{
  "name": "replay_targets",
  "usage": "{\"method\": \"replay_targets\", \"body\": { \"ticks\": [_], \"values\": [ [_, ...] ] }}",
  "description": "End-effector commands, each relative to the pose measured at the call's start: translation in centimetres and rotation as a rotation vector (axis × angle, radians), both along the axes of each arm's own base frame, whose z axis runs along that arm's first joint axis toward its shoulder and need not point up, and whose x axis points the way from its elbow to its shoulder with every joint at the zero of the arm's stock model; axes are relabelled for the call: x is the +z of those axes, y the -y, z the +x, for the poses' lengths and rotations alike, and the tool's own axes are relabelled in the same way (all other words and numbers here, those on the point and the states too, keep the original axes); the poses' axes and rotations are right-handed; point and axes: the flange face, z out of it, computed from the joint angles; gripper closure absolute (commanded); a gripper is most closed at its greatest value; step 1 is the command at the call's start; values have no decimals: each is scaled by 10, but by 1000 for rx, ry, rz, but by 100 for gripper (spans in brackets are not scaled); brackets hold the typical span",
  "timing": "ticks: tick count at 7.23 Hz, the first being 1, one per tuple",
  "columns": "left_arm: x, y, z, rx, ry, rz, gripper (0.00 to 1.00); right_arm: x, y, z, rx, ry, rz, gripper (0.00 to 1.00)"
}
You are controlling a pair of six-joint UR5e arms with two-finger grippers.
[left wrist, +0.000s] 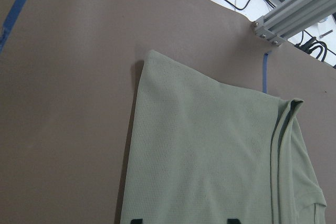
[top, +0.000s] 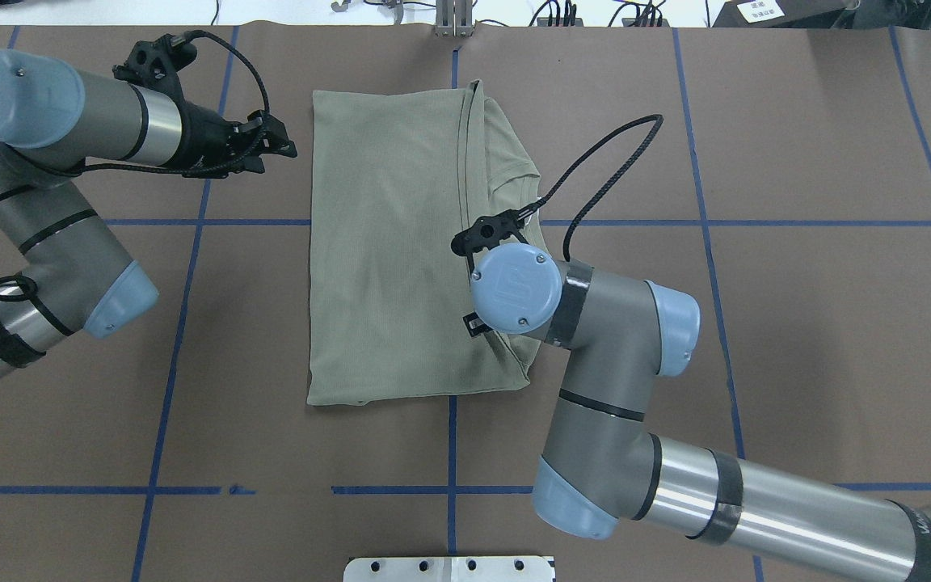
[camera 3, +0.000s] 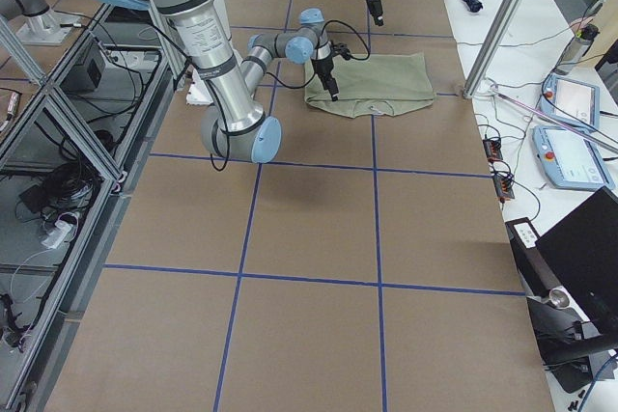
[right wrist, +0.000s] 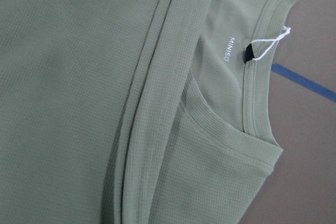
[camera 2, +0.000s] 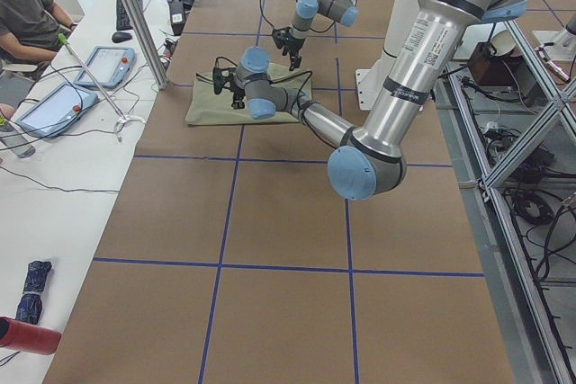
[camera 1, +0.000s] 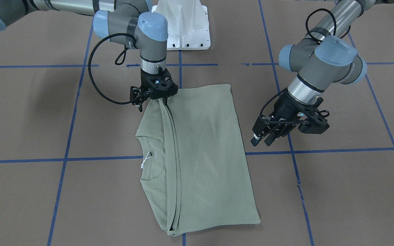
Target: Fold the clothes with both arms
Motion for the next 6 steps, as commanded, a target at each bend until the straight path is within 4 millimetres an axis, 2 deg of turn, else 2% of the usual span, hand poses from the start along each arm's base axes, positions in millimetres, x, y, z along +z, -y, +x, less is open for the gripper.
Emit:
{"method": "replay_targets", "body": {
  "ticks": [1,3,6],
  "values": [
    [2,-4,-2,7,0,-2,38,-4,11,-20,16,-14,-15,0],
    [2,-4,-2,8,-2,-2,38,9,15,-30,16,-48,-30,0],
    [0,-5,-3,9,-6,0,38,11,15,-31,15,-50,-32,0]
  ]
}}
